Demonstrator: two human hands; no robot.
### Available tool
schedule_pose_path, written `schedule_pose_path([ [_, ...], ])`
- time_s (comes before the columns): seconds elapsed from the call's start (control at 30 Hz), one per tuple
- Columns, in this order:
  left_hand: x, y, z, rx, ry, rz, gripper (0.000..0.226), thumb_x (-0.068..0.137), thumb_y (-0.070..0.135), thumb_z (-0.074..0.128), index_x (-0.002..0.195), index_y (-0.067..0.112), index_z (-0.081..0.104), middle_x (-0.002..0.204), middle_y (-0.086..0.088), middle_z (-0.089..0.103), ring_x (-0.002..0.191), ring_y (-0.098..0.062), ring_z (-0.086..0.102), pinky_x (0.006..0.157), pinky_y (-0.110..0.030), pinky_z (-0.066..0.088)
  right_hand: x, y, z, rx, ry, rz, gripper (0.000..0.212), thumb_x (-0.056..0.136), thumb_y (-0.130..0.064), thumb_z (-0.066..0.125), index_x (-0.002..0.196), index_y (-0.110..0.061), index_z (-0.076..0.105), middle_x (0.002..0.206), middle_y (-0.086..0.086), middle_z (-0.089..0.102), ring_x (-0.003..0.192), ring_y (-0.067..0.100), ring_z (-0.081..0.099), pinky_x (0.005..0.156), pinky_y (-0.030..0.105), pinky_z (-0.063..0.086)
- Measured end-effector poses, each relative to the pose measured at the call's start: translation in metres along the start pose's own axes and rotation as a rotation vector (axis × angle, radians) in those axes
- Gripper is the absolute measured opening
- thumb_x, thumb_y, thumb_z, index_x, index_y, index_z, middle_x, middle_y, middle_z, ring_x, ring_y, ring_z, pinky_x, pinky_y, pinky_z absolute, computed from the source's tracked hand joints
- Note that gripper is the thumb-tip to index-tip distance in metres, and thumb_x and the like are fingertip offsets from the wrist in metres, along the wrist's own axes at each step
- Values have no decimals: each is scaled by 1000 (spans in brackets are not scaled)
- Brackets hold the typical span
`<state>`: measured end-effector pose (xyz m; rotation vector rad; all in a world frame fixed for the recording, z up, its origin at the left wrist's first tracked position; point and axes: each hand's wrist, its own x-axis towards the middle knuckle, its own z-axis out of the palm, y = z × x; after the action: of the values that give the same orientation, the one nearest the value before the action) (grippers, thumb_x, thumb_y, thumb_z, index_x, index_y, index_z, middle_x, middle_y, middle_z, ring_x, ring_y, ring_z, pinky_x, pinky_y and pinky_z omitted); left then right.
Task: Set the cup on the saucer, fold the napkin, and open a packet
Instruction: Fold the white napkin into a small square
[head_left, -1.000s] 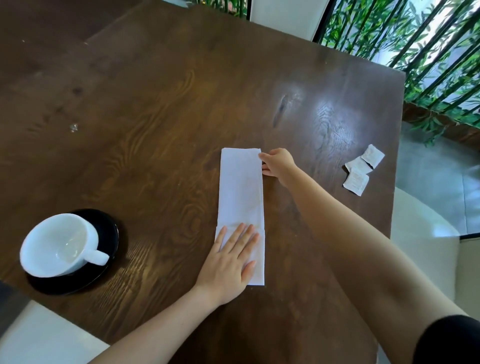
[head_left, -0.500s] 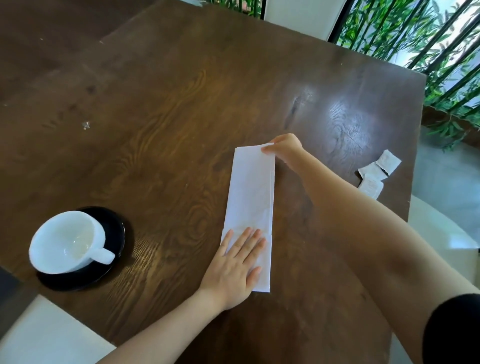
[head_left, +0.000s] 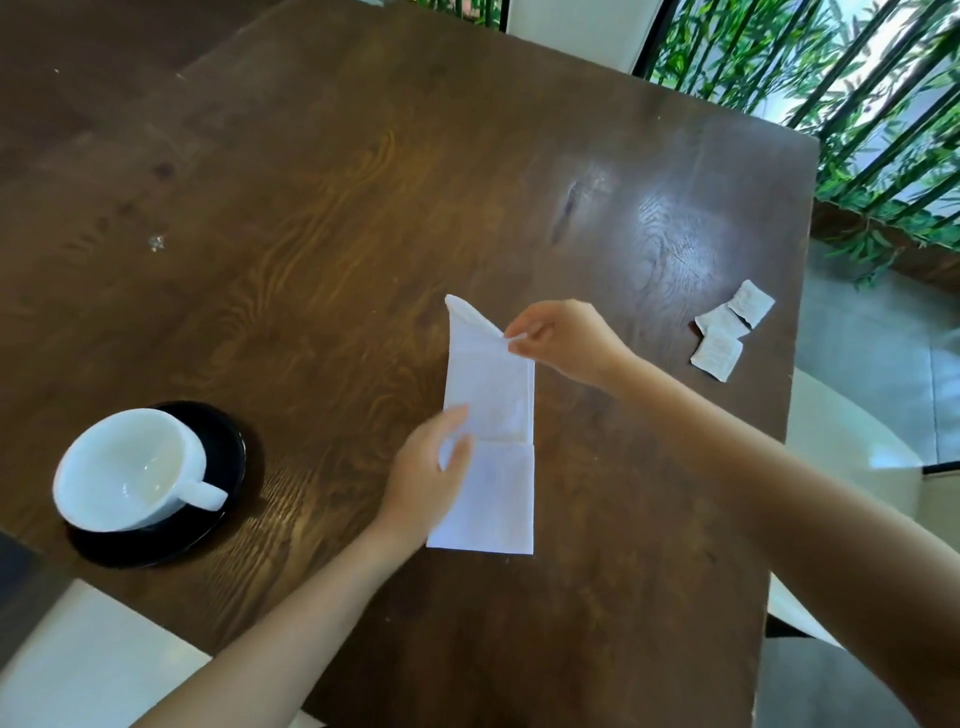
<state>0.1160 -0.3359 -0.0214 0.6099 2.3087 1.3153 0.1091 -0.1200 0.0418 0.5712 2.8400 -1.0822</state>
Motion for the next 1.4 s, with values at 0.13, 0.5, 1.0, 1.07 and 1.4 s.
schedule_pose_path([
  [0.13,44,23,-24,-468,142,-397,40,94,40,46,127,18,49,111,-3,65,98,-18,65,87,-35,55,-38,10,20,-22,-50,-102,13,79,-8,68,90,-12,74,87,1,61,71,12,56,73,23,47],
  [0.5,56,4,-12,-205,25,-513,38,86,5,59,124,10,53,105,-10,65,86,-21,65,76,-37,59,-72,37,55,-29,-48,-100,14,85,-5,61,96,-9,70,109,4,60,90,15,61,86,30,53],
  [1.0,42,-14,2,266,103,-121,34,89,14,59,122,13,52,107,-6,60,85,-14,56,69,-21,44,-95,45,86,-254,165,-118,26,93,-18,52,115,-14,65,124,2,63,117,24,53,101,37,41],
  [1.07,40,-14,2,284,120,-109,39,89,14,59,127,13,48,114,-8,55,88,-16,57,72,-22,46,-101,47,91,-326,136,-130,37,94,-26,50,128,-14,56,136,4,56,128,27,47,110,39,32],
  [1.4,21,-31,7,912,-208,273,54,98,41,19,148,23,11,159,2,6,146,-17,0,117,-42,-5,-110,64,112,-535,-79,-94,65,96,-54,15,147,-23,-11,153,-8,-18,139,7,-26,113,30,-21],
])
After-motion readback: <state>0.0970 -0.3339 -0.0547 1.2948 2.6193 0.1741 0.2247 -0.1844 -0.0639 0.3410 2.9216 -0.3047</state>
